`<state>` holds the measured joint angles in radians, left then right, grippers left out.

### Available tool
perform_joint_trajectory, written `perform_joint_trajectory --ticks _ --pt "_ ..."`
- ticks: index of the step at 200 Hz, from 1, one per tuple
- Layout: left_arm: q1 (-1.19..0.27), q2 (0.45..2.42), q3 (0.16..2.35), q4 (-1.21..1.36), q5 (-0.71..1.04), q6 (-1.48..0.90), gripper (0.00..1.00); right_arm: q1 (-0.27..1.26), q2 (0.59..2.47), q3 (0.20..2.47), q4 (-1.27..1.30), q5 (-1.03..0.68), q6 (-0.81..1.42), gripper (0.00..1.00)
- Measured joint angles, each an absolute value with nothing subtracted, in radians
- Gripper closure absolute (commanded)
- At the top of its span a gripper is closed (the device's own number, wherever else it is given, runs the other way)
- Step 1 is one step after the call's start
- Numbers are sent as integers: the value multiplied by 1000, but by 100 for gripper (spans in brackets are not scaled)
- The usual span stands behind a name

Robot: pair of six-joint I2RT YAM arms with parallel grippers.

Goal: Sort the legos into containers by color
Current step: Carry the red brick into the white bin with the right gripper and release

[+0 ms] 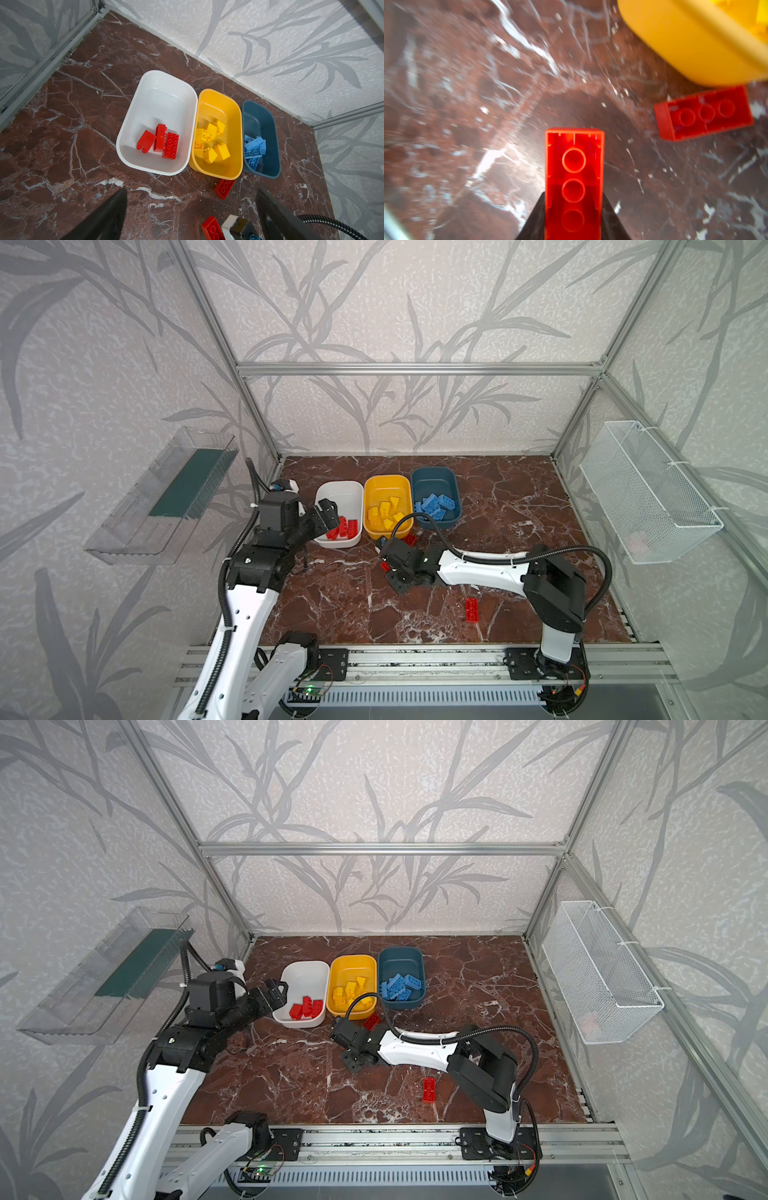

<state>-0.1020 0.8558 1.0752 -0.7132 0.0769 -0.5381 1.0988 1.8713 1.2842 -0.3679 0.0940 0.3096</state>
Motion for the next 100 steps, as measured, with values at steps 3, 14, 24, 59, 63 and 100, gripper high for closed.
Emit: perform_joint_trajectory --ticks 3,14,24,59,63,100 --pt "-102 850 1077 -714 76 -538 3 1098 1871 1288 -363 90 305 80" --pt "-102 826 1086 -717 67 -540 2 1094 1871 1309 -345 72 291 80" --pt "-102 812 1099 -728 53 -542 1 1089 1874 1339 -340 54 276 80" --pt "-102 775 1143 -743 26 -545 1 1052 1943 1531 -306 -7 226 80" --pt "-102 772 1147 -744 26 -546 1 1047 1956 1555 -299 -13 221 80" --pt "-102 752 1154 -749 23 -557 1 999 2111 1763 -272 -80 188 80"
